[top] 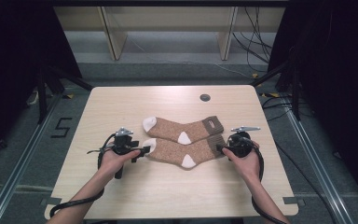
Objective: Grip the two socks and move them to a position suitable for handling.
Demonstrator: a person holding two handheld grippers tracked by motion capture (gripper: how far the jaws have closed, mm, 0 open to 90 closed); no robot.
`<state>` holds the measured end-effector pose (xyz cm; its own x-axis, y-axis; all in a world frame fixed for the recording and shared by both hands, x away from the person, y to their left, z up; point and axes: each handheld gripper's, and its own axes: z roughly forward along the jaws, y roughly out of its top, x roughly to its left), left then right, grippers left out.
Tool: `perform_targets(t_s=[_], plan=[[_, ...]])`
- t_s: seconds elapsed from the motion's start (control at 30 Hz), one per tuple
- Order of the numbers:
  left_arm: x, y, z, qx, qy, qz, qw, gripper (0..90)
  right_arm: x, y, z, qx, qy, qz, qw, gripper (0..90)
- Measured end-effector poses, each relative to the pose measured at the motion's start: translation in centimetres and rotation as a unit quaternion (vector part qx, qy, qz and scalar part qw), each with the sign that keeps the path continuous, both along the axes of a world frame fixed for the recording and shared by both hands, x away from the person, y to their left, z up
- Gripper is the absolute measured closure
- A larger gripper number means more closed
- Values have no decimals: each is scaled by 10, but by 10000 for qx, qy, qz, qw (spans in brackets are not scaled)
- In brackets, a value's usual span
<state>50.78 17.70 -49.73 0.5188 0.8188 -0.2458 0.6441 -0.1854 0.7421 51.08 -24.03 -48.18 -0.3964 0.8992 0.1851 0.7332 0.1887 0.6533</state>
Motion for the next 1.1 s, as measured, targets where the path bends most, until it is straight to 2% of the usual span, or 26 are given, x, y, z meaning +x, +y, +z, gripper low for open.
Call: perform_targets(t_s=[0.03, 0.07, 0.2, 0.23, 0.3, 0.37, 0.4, 0.47, 0.53, 0.57, 0.6, 0.7, 0.73, 0.8, 0.87, 0.9, 0.93, 1.0, 1.03, 1.1], plan=[[1, -2, 0, 4, 0, 8, 10000, 348, 0, 2, 0, 41, 101, -101, 9999, 358], [1, -4, 0, 25, 31, -17, 10000, 348, 3, 1, -1, 33, -14, -30, 10000, 358], [2, -11, -3, 112, 87, -106, 9998, 365, 5, 3, -1, -6, 78, -87, 9999, 358], [2, -12, -4, 133, 85, -87, 9998, 376, 5, 6, -1, 30, 273, -226, 9994, 358], [3, -12, -5, 305, 153, -127, 9993, 403, 9, 4, -4, -69, 321, -145, 9994, 361], [4, -13, -7, 291, 117, -90, 9995, 427, 14, 4, -6, -118, 263, -21, 9996, 401], [4, -13, -7, 314, 121, -90, 9994, 449, 14, 4, -8, 15, 242, 104, 9997, 429], [5, -14, -6, 377, 131, -80, 9992, 497, 15, 7, -7, 25, 277, 149, 9995, 489], [5, -14, -5, 439, 137, -147, 9988, 560, 13, 11, -4, 6, 454, 34, 9990, 535], [5, -16, -5, 472, 114, -169, 9987, 595, 12, 13, -3, 112, 615, -44, 9980, 564], [4, -17, -5, 520, 107, -188, 9984, 626, 14, 10, -5, -53, 391, 174, 9991, 595], [4, -18, -2, 587, 53, -225, 9980, 763, 12, 10, -2, -88, 287, 114, 9995, 708], [4, -17, 0, 574, 87, -249, 9980, 788, 10, 12, 1, -168, 335, -94, 9993, 733], [3, -15, 2, 554, 32, -261, 9981, 801, 10, 6, 4, -85, 281, 141, 9995, 760], [-1, -11, 7, 524, 11, -280, 9982, 804, 3, 7, 8, -82, 216, 129, 9996, 767], [-4, -9, 9, 474, -20, -280, 9985, 805, -1, 7, 11, -93, 221, 131, 9996, 769], [-7, -7, 13, 442, -48, -325, 9985, 805, -11, 6, 17, -29, 177, 299, 9994, 771], [-17, -3, 19, 380, -74, -411, 9984, 806, -17, 7, 20, 60, 226, 318, 9992, 771], [-22, -1, 22, 335, -81, -472, 9983, 806, -23, 7, 22, -58, 133, 295, 9995, 771], [-34, 3, 26, 333, -108, -569, 9978, 806, -35, 7, 26, -38, 129, 483, 9987, 771]])
